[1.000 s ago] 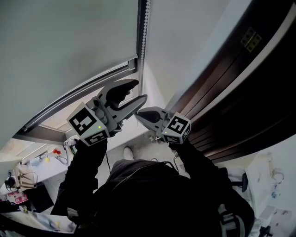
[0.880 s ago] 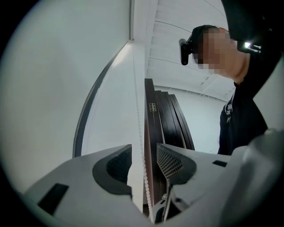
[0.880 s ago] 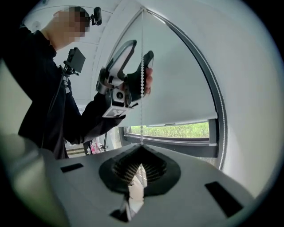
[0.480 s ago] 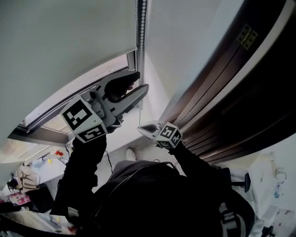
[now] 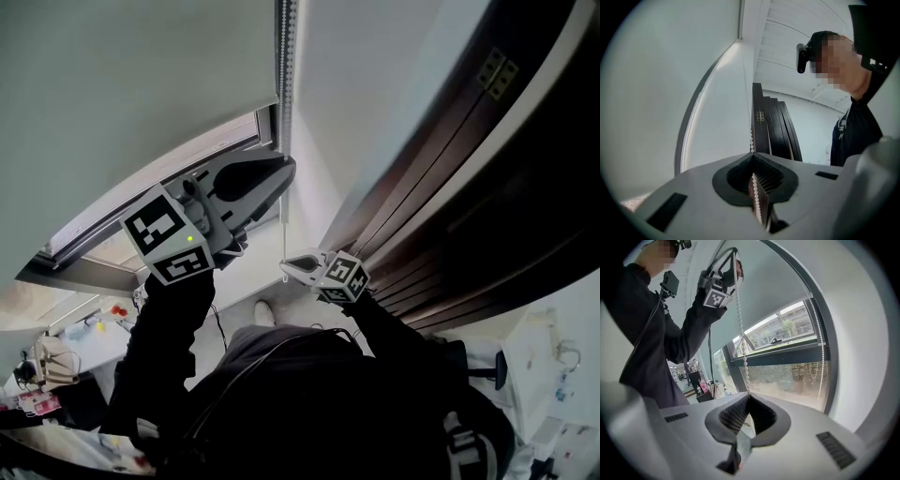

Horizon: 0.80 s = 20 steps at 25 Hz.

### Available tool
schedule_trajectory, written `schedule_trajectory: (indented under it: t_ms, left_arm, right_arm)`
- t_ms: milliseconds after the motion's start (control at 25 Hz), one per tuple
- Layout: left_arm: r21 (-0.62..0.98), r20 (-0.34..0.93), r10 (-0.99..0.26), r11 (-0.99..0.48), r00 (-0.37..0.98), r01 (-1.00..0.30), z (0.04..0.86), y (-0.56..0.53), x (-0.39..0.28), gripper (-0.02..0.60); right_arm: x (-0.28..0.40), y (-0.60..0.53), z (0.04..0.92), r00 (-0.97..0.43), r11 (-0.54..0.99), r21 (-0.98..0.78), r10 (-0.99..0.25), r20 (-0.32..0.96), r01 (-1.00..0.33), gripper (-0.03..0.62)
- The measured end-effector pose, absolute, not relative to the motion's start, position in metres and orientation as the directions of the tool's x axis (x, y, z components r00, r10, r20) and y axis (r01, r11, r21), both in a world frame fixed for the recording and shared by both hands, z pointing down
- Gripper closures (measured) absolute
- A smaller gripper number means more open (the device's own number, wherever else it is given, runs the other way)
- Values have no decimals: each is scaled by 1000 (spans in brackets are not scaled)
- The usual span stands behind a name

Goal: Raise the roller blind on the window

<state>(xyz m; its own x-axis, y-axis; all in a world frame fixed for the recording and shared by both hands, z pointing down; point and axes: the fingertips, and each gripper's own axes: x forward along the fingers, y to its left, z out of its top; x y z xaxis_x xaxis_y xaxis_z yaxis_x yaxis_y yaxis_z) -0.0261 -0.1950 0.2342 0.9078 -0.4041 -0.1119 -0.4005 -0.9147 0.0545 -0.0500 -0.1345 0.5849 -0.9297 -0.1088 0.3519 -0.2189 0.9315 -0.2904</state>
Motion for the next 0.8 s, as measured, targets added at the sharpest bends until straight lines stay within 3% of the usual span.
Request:
schedule_trajectory:
  t_ms: [240, 280, 320, 360, 440, 560, 800]
  left_arm:
    - [84, -141, -412, -911, 900, -403, 246, -199, -31, 574]
    - [84, -139, -412, -911, 901, -404, 252, -200, -32, 575]
    - [75, -130, -416, -909, 900, -410, 260, -200, -33, 575]
    - [60, -116, -425, -905, 898, -421, 271, -201, -33, 574]
    - [51, -84, -433, -902, 898, -430, 299, -202, -33, 575]
    - [181, -86, -387, -912, 918, -367, 346, -198, -29, 575]
    - [232, -80, -344, -919, 936, -318, 441, -173, -21, 575]
  right_arm:
    - [-33, -141, 590, -941, 900, -382, -80, 329, -210, 586]
    - [-30, -142, 586, -944, 899, -388, -76, 322, -205, 534]
    - [-27, -145, 577, -950, 896, -395, -80, 303, -202, 437]
    - [-24, -149, 562, -958, 894, -401, -92, 273, -200, 405]
    - [-15, -160, 524, -972, 898, -393, -131, 193, -199, 393]
    - [-1, -173, 460, -982, 923, -336, -173, 79, -190, 384]
    - [2, -177, 346, -985, 969, -204, -159, -71, -142, 376]
